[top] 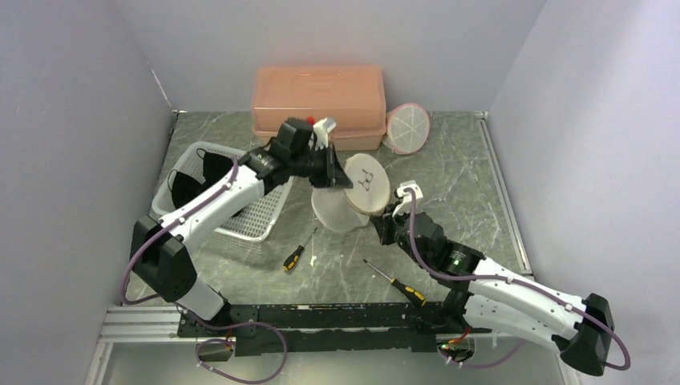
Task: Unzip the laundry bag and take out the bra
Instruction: Unzip the laundry bag at the center of the board.
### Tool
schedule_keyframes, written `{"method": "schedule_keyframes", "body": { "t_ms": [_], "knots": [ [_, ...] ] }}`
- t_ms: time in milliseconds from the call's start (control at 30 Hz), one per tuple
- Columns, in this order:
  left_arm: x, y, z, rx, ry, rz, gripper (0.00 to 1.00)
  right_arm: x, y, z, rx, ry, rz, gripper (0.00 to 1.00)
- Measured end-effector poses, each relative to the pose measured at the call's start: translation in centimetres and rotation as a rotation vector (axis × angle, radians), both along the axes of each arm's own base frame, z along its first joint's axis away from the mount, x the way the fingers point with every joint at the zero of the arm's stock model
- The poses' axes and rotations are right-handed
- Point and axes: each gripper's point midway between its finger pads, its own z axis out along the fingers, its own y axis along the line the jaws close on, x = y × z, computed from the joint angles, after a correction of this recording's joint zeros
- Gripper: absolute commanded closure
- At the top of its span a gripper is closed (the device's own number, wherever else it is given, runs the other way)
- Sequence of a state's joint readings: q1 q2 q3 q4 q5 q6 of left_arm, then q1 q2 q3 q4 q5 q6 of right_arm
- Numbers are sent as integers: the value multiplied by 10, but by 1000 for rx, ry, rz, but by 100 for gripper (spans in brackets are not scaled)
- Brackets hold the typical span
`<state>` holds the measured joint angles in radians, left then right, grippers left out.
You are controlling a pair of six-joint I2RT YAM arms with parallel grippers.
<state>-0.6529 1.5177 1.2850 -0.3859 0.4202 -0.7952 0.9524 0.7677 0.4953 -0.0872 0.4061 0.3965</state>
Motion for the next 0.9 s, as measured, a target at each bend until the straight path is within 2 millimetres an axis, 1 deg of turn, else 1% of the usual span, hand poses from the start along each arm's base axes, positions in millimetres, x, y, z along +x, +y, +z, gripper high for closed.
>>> {"method": "schedule_keyframes", "body": {
  "t_ms": [100, 133, 200, 233, 300, 367, 433, 467, 500, 567, 633, 667, 700, 733, 800, 833, 900],
  "knots": [
    [8, -5, 39, 6, -137, -113, 95, -1, 12, 31, 47, -41, 32, 100],
    [9, -5, 49, 4, -181, -144, 94, -2, 18, 40, 60, -51, 46, 100],
    [10, -3, 60, 6, -251, -191, 93, -4, 28, 50, 74, -63, 69, 100],
    [10, -1, 61, 11, -277, -211, 92, -4, 32, 51, 74, -64, 75, 100],
    [13, 3, 51, 34, -299, -229, 90, -3, 39, 45, 54, -53, 81, 100],
    [13, 8, 31, 52, -277, -238, 86, -2, 43, 31, 17, -28, 81, 100],
    [12, 12, -4, 66, -218, -252, 80, -1, 45, 18, -16, -4, 81, 100],
    [10, 13, -18, 71, -189, -259, 74, -2, 45, 11, -31, 7, 82, 100],
    [9, 15, -39, 73, -154, -262, 63, -3, 44, 3, -45, 20, 82, 100],
    [3, 22, -74, 88, -82, -255, 43, -5, 42, -12, -74, 42, 82, 100],
    [-7, 27, -99, 102, -19, -242, 26, -7, 40, -23, -93, 58, 83, 100],
    [-11, 30, -108, 108, 11, -232, 21, -7, 39, -27, -99, 65, 82, 100],
    [-14, 32, -113, 111, 33, -217, 17, -8, 39, -30, -105, 69, 81, 100],
    [-14, 33, -113, 112, 33, -209, 15, -9, 38, -33, -108, 73, 80, 100],
    [-9, 36, -107, 117, 23, -161, 10, -10, 36, -39, -112, 81, 78, 100],
    [-7, 38, -100, 116, 8, -139, 10, -10, 35, -41, -116, 83, 78, 100],
    [-2, 43, -77, 97, -33, -77, 10, -12, 33, -45, -123, 88, 78, 100]
  ]
}}
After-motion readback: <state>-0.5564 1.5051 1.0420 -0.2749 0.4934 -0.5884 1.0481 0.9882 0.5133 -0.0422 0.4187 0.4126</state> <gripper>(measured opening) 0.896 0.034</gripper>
